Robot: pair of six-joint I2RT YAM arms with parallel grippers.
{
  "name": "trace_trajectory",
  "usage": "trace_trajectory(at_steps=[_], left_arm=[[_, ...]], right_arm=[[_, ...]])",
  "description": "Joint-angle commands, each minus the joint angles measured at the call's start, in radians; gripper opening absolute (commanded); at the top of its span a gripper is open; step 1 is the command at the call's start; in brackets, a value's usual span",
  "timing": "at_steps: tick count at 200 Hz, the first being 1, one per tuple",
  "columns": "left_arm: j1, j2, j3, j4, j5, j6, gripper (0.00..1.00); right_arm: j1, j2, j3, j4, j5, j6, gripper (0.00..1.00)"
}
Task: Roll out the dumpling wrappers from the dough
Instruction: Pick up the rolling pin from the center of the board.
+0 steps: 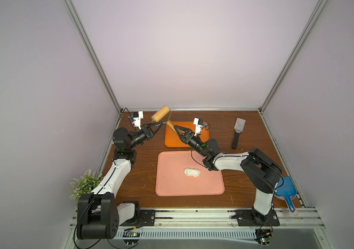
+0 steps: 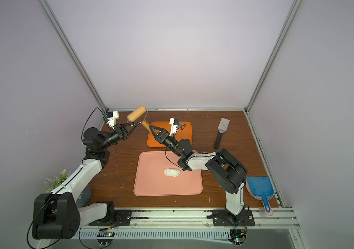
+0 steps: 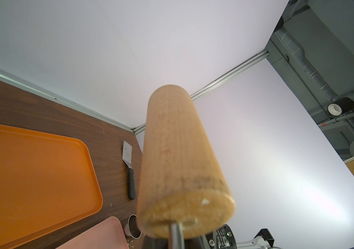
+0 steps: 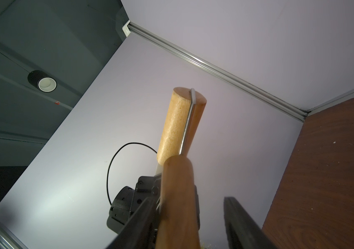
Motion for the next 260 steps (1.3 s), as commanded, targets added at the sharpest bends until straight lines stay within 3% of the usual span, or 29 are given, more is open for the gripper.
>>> trace_trajectory(at_steps=[1,119,260], left_arm=[[-0.002,0.001,0.018,0.051,0.019,0.023,0.01],[-0.002,-0.005,0.019,0.018,0.022,0.042,0.01],[-0.002,-0.012,0.022,0.003,0.031,0.048,0.01]], right_arm=[[0.008,0.008,0.059,0.038,-0.044,0.001,0.56],[0.011,0.007,0.07,0.006,-0.071,-0.016,0.48],[-0.01,-0.011,0.032,0.043,-0.038,0.011,0.47]])
